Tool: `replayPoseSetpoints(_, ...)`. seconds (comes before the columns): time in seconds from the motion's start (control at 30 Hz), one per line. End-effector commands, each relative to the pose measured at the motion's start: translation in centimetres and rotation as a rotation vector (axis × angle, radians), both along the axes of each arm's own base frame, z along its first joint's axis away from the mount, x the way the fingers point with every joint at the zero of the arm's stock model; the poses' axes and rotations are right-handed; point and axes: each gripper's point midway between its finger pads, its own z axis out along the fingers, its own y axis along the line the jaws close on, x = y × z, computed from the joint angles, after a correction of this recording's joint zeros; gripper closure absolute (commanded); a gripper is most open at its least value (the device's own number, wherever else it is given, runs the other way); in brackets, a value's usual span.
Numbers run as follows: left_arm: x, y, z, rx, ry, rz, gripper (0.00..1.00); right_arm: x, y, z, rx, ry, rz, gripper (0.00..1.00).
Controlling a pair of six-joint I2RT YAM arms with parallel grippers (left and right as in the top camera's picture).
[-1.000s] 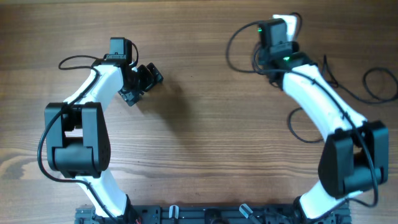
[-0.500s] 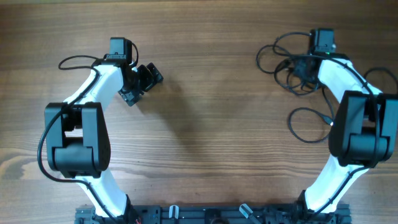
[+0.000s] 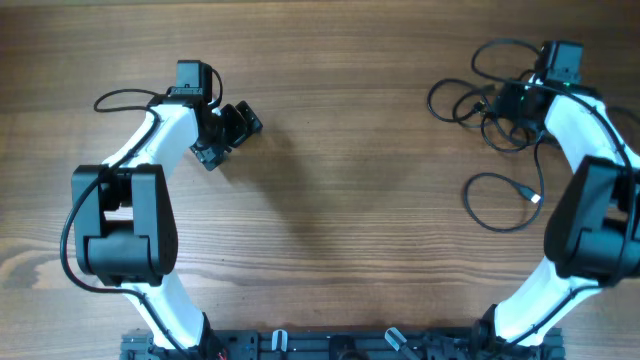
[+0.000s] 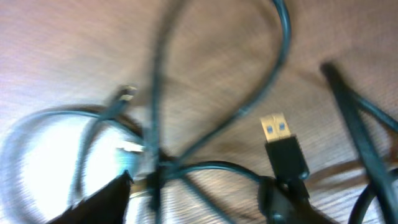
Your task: Untangle cables
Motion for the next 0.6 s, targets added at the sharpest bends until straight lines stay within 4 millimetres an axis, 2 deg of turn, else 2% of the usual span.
replayPoseSetpoints(0.0, -0.1, 0.3, -0.51, 0.015, 0.01, -0.002, 0.0, 1.3, 1.47, 4.83, 0.044, -0.118, 0.064, 0.0)
replayPoseSetpoints(0.2, -0.1, 0.3, -0.51, 0.015, 0.01, -0.002, 0.0, 1.32, 1.55, 4.92, 0.057, -0.123, 0.052, 0.0)
replayPoseSetpoints(0.37, -0.1, 0.3, -0.51, 0.015, 0.01, -0.002, 0.0, 1.38, 1.83, 4.96, 0.17, -0.137, -0.101, 0.0)
replayPoseSetpoints(0.57, -0.1, 0.3, -0.51, 0.015, 0.01, -0.002, 0.0, 1.44, 1.82, 4.99, 0.19, -0.141, -0.133, 0.0)
